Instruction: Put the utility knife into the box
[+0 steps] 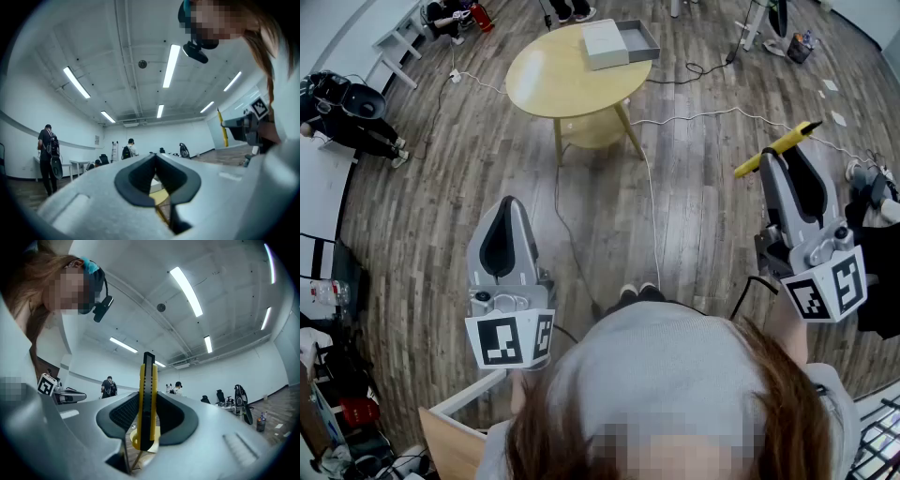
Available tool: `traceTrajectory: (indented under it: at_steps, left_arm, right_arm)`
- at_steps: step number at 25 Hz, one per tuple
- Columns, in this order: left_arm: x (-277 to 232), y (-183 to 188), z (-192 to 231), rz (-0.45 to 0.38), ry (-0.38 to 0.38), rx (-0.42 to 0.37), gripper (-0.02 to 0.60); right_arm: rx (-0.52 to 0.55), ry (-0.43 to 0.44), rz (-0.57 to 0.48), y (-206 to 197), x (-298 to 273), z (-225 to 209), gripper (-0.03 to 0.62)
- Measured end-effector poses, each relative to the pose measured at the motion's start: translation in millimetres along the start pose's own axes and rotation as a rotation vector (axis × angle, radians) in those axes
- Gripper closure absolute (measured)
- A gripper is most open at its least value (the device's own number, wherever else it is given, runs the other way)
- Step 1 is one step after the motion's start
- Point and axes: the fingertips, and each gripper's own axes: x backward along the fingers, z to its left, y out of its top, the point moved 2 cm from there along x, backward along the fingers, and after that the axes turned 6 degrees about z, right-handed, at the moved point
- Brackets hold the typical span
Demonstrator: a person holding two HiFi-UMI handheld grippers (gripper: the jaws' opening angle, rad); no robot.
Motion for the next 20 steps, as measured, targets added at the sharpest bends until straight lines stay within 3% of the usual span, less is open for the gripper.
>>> traceTrajectory:
  at_steps: [20]
  left_arm:
    - [5.5,-12.9,-23.9,0.042,0.004,0.023,0.588]
  right_arm:
    - [-0.003,0.006,0.033,-13.4,14.7,-6.3,0.471]
